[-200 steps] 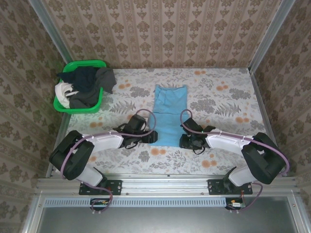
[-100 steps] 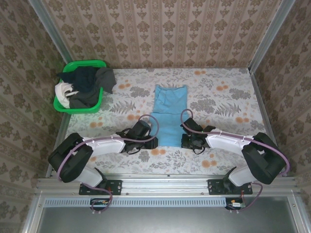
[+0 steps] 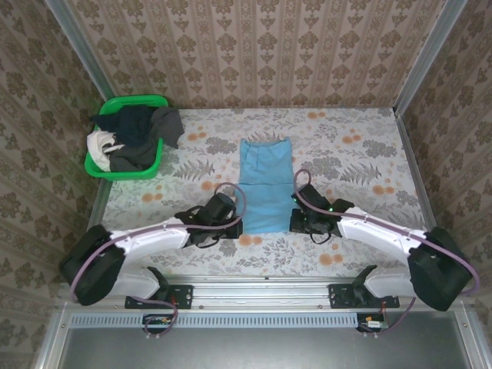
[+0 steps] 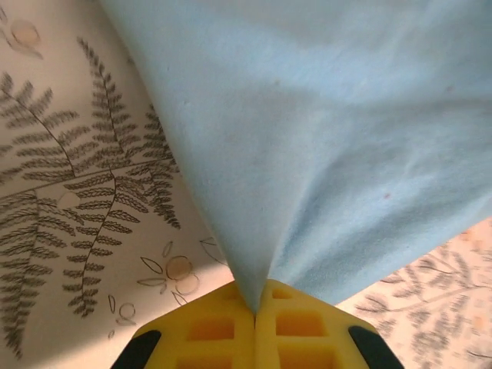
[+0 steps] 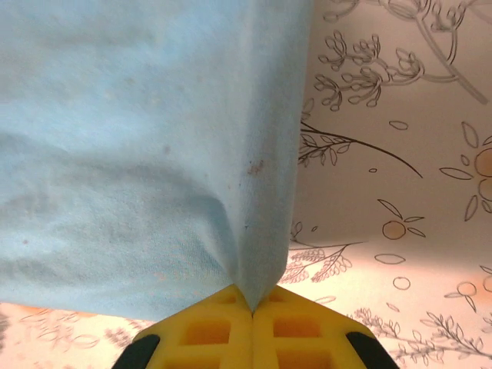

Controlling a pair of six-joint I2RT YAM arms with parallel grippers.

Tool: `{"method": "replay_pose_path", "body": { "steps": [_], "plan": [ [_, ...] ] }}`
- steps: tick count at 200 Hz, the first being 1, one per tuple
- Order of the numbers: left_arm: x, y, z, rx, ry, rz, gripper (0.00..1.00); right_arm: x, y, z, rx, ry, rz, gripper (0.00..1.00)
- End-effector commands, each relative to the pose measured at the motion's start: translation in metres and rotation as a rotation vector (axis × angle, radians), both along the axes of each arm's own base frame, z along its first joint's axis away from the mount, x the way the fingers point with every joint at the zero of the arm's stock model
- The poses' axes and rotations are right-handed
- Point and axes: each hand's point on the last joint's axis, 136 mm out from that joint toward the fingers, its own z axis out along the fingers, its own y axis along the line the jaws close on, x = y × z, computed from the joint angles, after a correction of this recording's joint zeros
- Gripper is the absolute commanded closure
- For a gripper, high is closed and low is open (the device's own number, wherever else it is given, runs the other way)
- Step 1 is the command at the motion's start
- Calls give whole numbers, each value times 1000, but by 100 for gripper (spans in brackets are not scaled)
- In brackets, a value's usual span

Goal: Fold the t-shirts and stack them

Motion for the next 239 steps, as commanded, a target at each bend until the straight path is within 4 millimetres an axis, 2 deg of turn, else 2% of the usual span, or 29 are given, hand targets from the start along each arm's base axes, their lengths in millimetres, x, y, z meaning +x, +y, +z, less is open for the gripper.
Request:
{"method": "replay_pose_path", "body": {
  "steps": [1,21,33,53,81,83,98,109,145,163,167,172,186,226,239],
  "plan": [
    [2,7,33,11,-68,-4,100,-5,-11,23,-36,-15,-4,100],
    [12,5,51,-1,-111,0,100,0,-9,41,-16,-32,-6,100],
    [24,0,59,-3,-129,-12,100,11,-8,54,-2,-54,-14,100],
    [52,-10,77,-13,-147,-26,100,41,-7,80,17,-106,-19,100],
    [105,-19,98,-54,-176,-21,100,92,-8,103,19,-149,-26,100],
    [109,-19,99,-56,-174,-17,100,96,-7,98,13,-133,-24,100],
    [138,-22,104,-71,-180,-16,100,127,-7,95,18,-117,-23,100],
    [158,-26,100,-82,-155,-19,100,148,-5,91,29,-101,-14,100],
    [218,-34,78,-146,-69,-21,100,210,-8,75,46,-62,-24,100],
    [240,-35,67,-147,-51,-9,99,235,-10,67,63,-46,-27,100],
    [243,-36,64,-144,-44,-8,99,239,-10,64,63,-40,-28,100],
    [255,-24,62,-147,-38,21,98,245,-11,61,67,-34,-32,100],
    [270,-21,54,-154,-28,39,95,260,-10,55,88,-30,-35,100],
    [303,-12,41,-172,-16,79,92,294,-11,42,124,-29,-45,98],
    [310,-14,38,-177,-4,71,82,302,-12,38,120,-25,-50,93]
  ]
}}
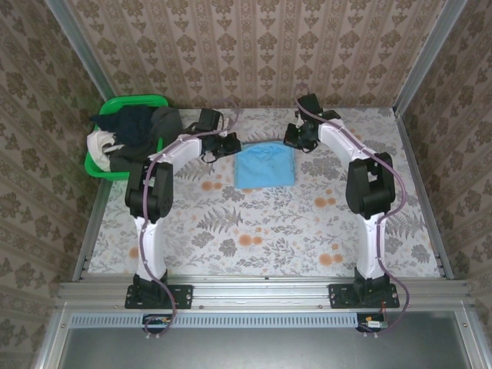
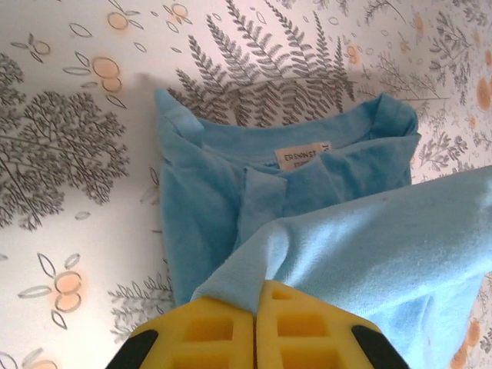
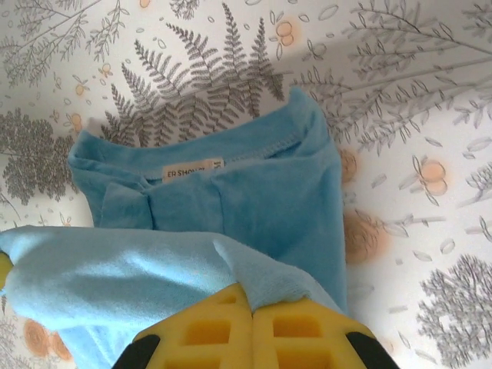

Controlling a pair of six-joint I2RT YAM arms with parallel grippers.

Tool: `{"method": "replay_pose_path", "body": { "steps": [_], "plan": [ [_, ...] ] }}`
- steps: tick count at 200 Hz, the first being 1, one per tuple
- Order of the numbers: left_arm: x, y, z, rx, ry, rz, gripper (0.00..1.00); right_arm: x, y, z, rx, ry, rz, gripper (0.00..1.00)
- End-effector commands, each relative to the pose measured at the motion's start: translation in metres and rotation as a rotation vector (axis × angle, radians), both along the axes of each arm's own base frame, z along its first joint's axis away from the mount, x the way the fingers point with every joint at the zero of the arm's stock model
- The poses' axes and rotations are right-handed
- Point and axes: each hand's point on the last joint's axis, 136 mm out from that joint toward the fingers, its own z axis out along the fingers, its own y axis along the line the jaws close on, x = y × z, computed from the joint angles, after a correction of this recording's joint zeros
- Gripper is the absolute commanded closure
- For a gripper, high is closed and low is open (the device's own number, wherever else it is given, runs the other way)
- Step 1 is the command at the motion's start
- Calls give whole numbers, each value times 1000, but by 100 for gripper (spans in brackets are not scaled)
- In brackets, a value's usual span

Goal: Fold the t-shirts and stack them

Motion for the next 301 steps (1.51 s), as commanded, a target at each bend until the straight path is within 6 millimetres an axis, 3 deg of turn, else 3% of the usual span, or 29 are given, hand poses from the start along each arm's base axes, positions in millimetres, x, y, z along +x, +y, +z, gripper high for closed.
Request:
{"method": "replay_pose_path", "body": {
  "steps": [1,8,20,31,41,69,86,102,125,149,178,210,228,239,253,280,301],
  "plan": [
    [14,-2,8,-29,-4,-20,81,10,0,-3,15,19,17,92],
    [18,-1,8,-24,-6,-15,71,14,-2,-3,14,19,12,84],
    [24,0,11,-18,-19,-15,67,20,-5,-1,18,13,6,83],
    [27,3,16,-8,-29,-14,56,23,-7,6,22,4,3,67],
    [30,7,22,3,-40,-9,53,24,-10,14,15,-12,-4,54],
    [23,13,37,31,-83,-15,49,13,-15,44,-31,-79,-16,52],
    [10,4,40,25,-116,-51,53,-3,2,52,-38,-140,21,53],
    [4,-11,31,24,-128,-102,54,-9,17,38,9,-144,43,54],
    [10,-30,10,6,-83,-147,59,9,24,10,30,-115,41,58],
    [28,-33,-13,22,-70,-137,61,27,25,-22,23,-48,44,59],
    [44,-21,-48,53,-18,-102,63,53,2,-48,22,-12,-27,59],
    [44,-15,-58,67,-5,-99,63,66,-15,-46,75,-14,-48,54],
    [43,-16,-48,47,-8,-105,63,64,-14,-34,116,-14,-27,51],
    [42,-19,-32,35,-34,-111,63,58,-17,-26,90,-21,-22,50],
    [40,-22,-7,31,-77,-123,63,48,-21,-7,45,-55,-22,41],
    [23,-17,36,27,-139,-137,58,16,-17,28,-76,-146,6,29],
    [-2,0,62,40,-189,-111,45,-14,5,28,-122,-192,50,26]
  ]
}}
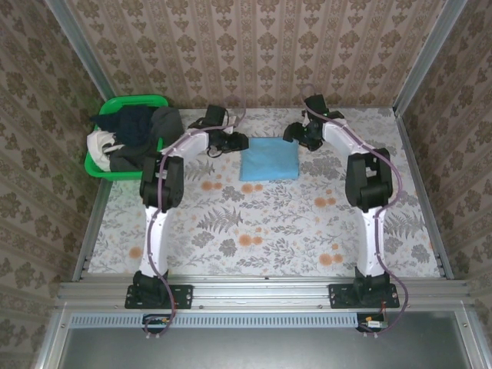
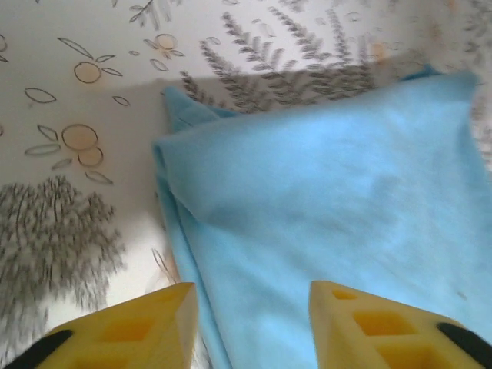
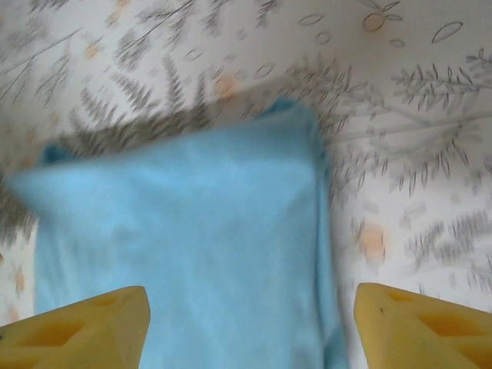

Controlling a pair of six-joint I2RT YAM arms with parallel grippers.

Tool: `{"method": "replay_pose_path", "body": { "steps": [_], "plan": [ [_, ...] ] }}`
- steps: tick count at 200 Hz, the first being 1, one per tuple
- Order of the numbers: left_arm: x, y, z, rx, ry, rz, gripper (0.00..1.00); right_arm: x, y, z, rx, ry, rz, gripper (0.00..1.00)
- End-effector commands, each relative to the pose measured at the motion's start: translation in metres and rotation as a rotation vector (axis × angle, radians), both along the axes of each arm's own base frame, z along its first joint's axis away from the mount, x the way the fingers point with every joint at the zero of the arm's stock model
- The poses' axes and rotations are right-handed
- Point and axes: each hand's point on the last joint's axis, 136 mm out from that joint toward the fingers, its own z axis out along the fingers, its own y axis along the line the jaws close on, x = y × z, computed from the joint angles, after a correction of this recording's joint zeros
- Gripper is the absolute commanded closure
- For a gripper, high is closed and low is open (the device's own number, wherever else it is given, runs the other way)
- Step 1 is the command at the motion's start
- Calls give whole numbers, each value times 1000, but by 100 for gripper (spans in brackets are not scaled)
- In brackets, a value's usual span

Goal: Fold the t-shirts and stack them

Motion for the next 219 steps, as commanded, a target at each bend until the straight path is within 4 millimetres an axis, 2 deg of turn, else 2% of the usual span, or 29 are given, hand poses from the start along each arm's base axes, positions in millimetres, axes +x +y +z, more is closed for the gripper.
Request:
{"method": "replay_pose_path", "body": {
  "steps": [1,16,28,38,42,46,69,86,101,125,138,150,165,189,219],
  "plan": [
    [-21,14,75,-16,-150,2,45,-25,27,37,-80,-139,66,26],
    [-42,35,94,-18,-207,42,37,-44,45,23,-109,-131,94,28],
    [-62,59,99,-1,-228,99,29,-56,54,3,-127,-81,107,30],
    [-79,78,105,10,-250,137,14,-64,51,-14,-156,-43,89,30],
    [-86,88,106,22,-256,160,3,-66,50,-20,-159,-31,81,30],
    [-91,96,107,31,-262,180,0,-68,48,-26,-159,-20,72,30],
    [-132,139,105,77,-280,274,0,-75,37,-55,-101,45,32,30],
    [-159,165,98,117,-279,331,0,-80,32,-64,-101,73,19,28],
    [-179,183,91,138,-273,376,0,-83,32,-58,-100,69,18,25],
    [-205,206,84,166,-271,434,0,-84,35,-29,-105,8,34,21],
    [-215,216,82,187,-276,462,0,-85,43,-15,-119,-27,59,20],
    [-222,224,81,212,-284,482,0,-87,53,-14,-157,-41,96,17],
    [-230,232,77,237,-276,502,0,-87,57,-22,-261,-27,119,14],
    [-239,244,67,295,-242,530,0,-81,46,-40,-472,16,126,13],
    [-247,252,54,334,-209,553,0,-68,42,-54,-586,60,167,13]
  ]
}}
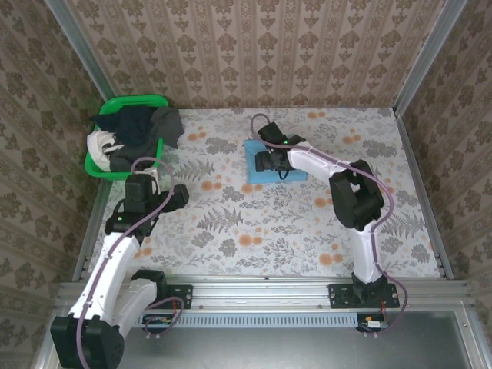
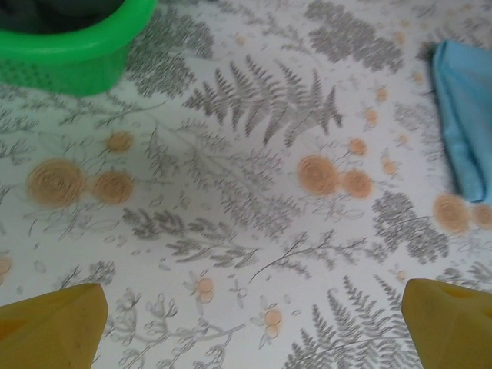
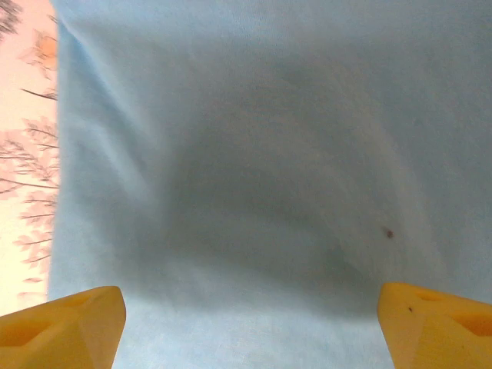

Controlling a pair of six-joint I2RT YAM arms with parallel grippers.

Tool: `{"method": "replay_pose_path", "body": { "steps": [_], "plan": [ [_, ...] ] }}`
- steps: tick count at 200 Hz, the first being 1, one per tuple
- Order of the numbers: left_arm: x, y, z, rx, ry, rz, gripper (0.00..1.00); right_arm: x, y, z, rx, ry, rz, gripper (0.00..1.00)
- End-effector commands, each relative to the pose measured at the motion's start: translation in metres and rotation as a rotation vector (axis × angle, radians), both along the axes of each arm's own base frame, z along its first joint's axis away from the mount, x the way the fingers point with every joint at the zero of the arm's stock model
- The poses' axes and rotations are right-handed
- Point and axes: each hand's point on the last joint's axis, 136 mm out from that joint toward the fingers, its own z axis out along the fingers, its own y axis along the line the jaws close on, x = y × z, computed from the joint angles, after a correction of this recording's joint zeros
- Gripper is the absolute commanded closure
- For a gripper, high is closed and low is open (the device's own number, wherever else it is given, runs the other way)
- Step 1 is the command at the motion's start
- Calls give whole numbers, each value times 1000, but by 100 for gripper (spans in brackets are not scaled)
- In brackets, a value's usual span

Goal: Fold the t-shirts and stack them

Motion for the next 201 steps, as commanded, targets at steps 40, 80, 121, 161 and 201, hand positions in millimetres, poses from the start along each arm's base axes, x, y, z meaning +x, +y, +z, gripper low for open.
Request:
{"method": "replay_pose_path", "body": {
  "steps": [40,80,121,161,201],
  "plan": [
    [-13,14,-22,43,59,48,0,13,-63,-29,-344,121,-14,13],
    [-11,14,-21,42,62,45,0,32,-131,-38,-317,189,-126,13],
    [-8,15,-21,39,64,45,0,57,-203,-22,-228,230,-214,11],
    [-6,17,-23,35,64,49,0,78,-272,-32,-139,277,-309,12],
    [-6,19,-23,33,67,54,0,77,-327,-36,-56,271,-448,12]
  ]
}}
